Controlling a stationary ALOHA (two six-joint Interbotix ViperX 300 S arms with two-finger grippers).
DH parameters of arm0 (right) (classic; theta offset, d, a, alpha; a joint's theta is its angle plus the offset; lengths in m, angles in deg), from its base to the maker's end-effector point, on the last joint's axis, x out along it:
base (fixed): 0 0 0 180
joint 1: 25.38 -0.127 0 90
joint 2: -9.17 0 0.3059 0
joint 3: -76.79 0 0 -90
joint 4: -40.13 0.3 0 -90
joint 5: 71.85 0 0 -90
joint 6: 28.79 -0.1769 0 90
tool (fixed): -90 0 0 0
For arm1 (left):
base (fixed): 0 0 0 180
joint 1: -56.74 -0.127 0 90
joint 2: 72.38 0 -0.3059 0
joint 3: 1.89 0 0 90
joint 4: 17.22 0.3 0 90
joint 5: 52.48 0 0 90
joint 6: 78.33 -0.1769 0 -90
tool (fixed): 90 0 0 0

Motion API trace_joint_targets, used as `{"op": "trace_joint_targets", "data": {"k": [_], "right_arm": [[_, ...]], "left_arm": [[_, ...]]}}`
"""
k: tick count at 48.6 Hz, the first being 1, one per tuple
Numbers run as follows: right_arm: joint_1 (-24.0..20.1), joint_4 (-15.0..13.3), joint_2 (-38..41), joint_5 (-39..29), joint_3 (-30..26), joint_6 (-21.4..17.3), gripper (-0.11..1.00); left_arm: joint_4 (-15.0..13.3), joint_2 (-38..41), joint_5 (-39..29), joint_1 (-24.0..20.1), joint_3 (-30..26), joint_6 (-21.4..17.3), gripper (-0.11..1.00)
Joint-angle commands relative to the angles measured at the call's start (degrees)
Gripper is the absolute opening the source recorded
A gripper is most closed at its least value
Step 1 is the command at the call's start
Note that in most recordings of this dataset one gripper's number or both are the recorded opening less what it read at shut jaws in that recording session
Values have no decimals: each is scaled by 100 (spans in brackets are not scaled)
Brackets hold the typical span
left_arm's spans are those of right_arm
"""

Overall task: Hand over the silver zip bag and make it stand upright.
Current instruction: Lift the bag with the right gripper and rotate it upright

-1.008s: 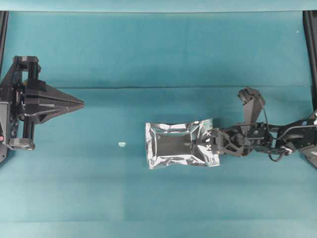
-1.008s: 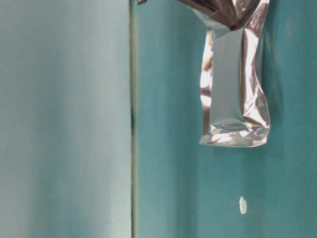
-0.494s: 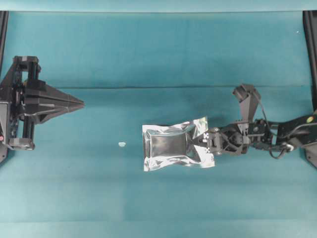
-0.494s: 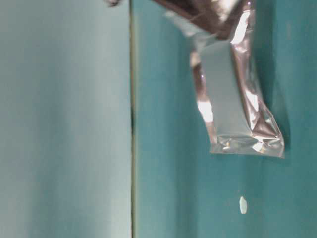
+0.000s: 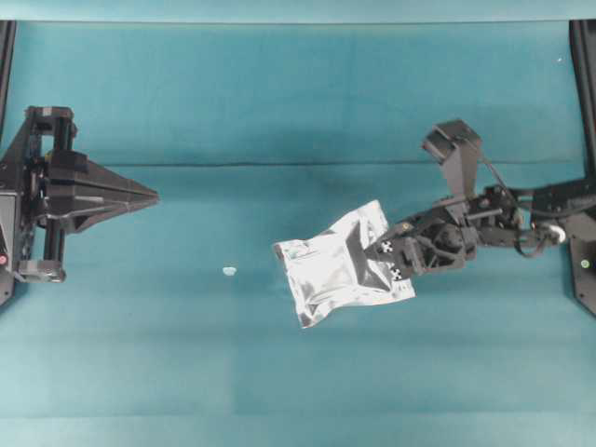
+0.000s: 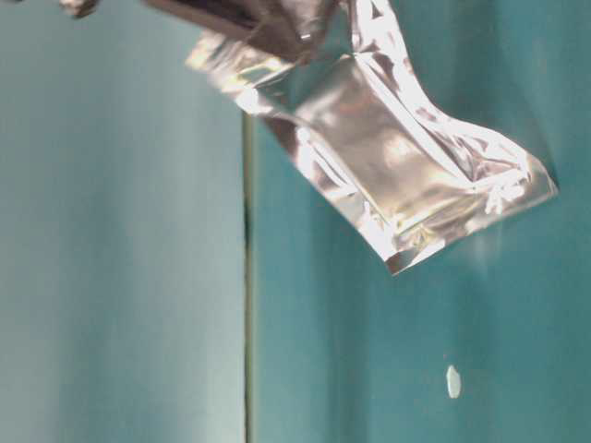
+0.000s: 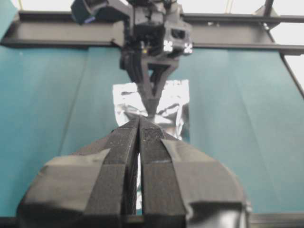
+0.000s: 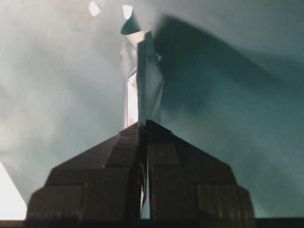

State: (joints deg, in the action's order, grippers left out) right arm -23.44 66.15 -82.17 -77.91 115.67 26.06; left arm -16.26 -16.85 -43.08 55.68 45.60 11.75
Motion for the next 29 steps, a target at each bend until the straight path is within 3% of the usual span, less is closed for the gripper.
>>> {"op": "trace_joint_targets", "data": {"k": [1,20,29], "right_arm": [[88,-79,-123,-413,-325,211,1],[123,-439,-123,-1327,-835,404,1],[123,-826,-132,-1995,-1239,413,1]], "left_arm": [[9,-35,18,0,-70,-18,-1],[9,-211,18,0,-18,9,-1],[9,-211,18,0,-9,18,-1]]}}
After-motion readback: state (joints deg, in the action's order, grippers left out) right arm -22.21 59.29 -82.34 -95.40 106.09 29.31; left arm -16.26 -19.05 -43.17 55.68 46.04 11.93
